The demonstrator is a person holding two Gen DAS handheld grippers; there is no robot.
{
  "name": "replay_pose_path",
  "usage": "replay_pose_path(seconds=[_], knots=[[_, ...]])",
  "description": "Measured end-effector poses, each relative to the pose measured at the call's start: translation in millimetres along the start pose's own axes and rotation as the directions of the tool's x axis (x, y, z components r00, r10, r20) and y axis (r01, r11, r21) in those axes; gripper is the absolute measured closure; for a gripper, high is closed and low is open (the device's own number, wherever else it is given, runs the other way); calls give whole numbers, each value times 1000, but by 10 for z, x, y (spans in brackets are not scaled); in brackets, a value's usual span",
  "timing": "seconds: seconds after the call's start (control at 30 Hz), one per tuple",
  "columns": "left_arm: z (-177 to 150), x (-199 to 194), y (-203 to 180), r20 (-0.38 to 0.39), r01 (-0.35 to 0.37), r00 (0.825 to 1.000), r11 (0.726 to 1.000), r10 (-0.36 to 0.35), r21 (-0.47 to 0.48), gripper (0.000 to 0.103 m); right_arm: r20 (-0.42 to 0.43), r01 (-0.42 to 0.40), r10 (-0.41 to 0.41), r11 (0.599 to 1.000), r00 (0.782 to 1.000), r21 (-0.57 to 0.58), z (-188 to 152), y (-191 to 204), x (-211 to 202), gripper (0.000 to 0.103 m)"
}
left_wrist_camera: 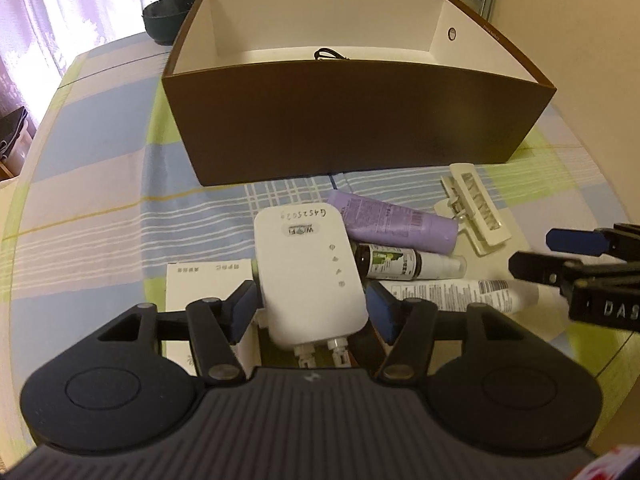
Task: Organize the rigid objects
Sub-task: 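Grasp the white WiFi extender with the left gripper while the right grasps the toothpaste tube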
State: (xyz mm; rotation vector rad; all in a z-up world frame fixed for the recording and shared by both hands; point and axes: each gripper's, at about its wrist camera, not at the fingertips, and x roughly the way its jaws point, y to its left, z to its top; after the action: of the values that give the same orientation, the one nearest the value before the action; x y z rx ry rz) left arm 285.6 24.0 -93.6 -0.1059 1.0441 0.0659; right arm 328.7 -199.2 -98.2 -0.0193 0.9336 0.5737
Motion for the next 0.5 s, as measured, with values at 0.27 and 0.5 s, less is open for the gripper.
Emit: replay_pose_path(seconds=[0.27, 0.5], knots=[[23, 107, -5, -8, 0, 1000, 1000, 0, -9, 46, -64, -85, 78, 989, 995, -121, -88, 70, 221, 46], [-5, 96, 3, 0, 4, 1000, 1000, -4, -2, 47, -136, -126, 96, 966, 986, -227, -207, 104, 346, 47]])
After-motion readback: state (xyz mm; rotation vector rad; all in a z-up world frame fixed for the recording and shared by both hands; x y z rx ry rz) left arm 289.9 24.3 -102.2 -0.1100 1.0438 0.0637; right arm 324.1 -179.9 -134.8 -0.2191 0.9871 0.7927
